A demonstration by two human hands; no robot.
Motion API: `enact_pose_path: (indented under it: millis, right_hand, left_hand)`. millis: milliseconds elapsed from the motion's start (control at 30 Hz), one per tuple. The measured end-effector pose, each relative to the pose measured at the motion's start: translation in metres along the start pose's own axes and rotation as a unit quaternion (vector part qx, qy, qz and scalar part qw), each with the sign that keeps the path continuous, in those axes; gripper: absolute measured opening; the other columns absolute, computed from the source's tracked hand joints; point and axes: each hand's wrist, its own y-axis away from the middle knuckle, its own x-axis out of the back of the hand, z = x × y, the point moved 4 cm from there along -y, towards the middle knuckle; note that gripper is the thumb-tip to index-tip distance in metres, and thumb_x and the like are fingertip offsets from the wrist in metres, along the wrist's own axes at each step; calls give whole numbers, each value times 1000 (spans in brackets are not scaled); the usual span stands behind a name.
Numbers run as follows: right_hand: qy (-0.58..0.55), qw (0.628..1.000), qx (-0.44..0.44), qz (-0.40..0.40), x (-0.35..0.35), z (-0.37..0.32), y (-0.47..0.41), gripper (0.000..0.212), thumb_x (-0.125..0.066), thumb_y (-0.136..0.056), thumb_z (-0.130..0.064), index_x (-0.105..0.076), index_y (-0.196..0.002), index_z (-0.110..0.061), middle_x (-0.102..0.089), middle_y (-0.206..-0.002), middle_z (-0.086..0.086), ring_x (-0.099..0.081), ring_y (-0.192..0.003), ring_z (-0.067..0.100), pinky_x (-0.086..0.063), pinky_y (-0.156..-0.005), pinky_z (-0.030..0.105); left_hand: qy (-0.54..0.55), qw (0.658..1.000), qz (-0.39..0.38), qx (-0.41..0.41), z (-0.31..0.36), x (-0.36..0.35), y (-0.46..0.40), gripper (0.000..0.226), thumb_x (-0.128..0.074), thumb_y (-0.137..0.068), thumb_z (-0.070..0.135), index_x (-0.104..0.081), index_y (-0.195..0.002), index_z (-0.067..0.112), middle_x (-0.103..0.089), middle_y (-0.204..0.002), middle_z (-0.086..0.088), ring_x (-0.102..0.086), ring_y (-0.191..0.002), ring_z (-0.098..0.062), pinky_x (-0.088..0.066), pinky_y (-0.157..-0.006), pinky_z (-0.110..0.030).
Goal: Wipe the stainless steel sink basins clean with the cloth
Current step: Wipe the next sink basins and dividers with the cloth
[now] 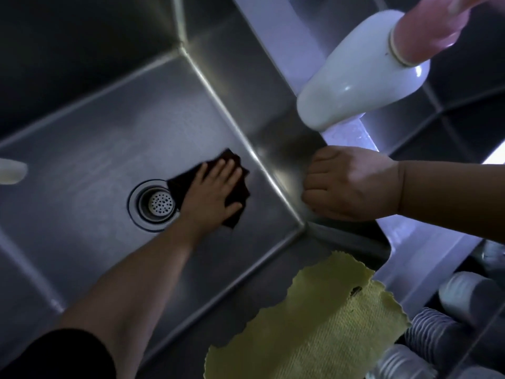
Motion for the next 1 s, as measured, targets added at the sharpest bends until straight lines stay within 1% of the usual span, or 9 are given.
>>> enact_pose_path:
  millis: [100, 233, 333, 500, 567, 767, 800, 900, 1000]
  right_hand:
    - [-7, 1000, -8, 4, -4, 2, 0, 8, -67, -75, 0, -64, -79, -6, -58, -71, 18, -56, -65, 35, -45, -63, 48]
    - [-10, 1000, -9, 10, -1, 2, 0, 10, -68, -75, -1, -64, -79, -9, -57, -70, 15, -54, -63, 33, -44, -59, 43]
    - [13, 999, 25, 35, 1, 0, 0, 10, -68, -75, -1, -62, -74, -9, -54, -66, 13, -51, -59, 31, -42, -58, 40]
    - [64, 980, 114, 151, 6, -6, 5, 29, -47, -89, -9, -49, -60, -10, -43, -58, 7, -38, -53, 26, -37, -60, 34]
    - [78, 976, 127, 161, 4, -6, 5, 29, -48, -90, -10, -51, -61, -9, -45, -59, 7, -39, -54, 26, -36, -61, 34]
    - [112, 970, 147, 158, 4, -8, 4, 25, -47, -88, -11, -50, -63, -14, -46, -60, 6, -40, -53, 26, -35, -61, 34]
    - [125, 969, 148, 156, 4, -9, 4, 26, -47, -87, -11, -49, -62, -15, -45, -60, 5, -40, -53, 26, -33, -61, 33]
    - [168, 961, 155, 155, 3, -12, 4, 26, -51, -87, -13, -49, -61, -17, -45, -59, 4, -41, -52, 25, -33, -59, 32]
    - [200, 958, 153, 135, 6, -17, 1, 24, -56, -81, -15, -49, -58, -18, -46, -55, 3, -43, -48, 24, -34, -56, 30]
  left_hand:
    - [22, 995, 28, 96, -41, 20, -30, 76, -38, -90, 54, -13, -151, 17, -11, -158, -10, -10, -146, -27, 2, -115, -45]
    - [36, 974, 32, 219, -101, 38, -28, 78, -40, -93, 52, -8, -152, 12, -2, -159, -13, 1, -146, -28, 5, -115, -48]
    - [25, 965, 1, 260, -125, 41, -4, 77, -35, -95, 52, -2, -152, 11, 4, -159, -12, 7, -146, -26, 8, -115, -47]
    - [30, 956, -12, 292, -109, 37, 22, 76, -37, -95, 48, -5, -152, 10, 1, -159, -15, 5, -146, -29, 6, -115, -50]
    - [19, 961, -21, 277, -88, 31, 23, 76, -37, -94, 48, -6, -152, 10, -1, -158, -16, 2, -146, -30, 5, -115, -51]
    - [21, 987, -88, 136, 20, 4, 40, 78, -33, -94, 54, 5, -150, 15, 9, -158, -10, 9, -146, -28, 12, -113, -49]
    - [25, 988, -103, 111, 34, -1, 49, 77, -31, -93, 54, 3, -150, 15, 6, -158, -10, 7, -146, -28, 10, -114, -50]
    - [29, 984, -156, 76, 60, -4, 81, 75, -30, -85, 55, -19, -146, 12, -26, -154, -15, -10, -142, -27, -5, -114, -51]
    - [34, 977, -206, 47, 68, 4, 111, 77, -33, -94, 52, 3, -151, 16, 11, -157, -7, 16, -144, -23, 13, -114, -47]
